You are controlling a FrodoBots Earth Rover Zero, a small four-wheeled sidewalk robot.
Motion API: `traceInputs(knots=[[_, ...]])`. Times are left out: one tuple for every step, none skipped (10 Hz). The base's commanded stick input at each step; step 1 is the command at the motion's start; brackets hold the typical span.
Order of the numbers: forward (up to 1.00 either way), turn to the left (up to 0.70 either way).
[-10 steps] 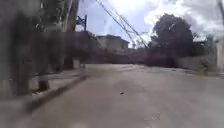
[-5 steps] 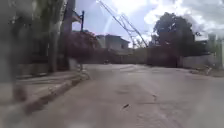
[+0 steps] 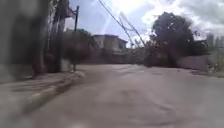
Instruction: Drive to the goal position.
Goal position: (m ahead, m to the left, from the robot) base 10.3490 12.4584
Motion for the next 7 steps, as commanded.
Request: traceInputs(knots=[[1.0, -0.01], [1.0, -0.01], [1.0, -0.01], [1.0, -0.01], [1.0, -0.01], [1.0, -0.01], [1.0, -0.01]])
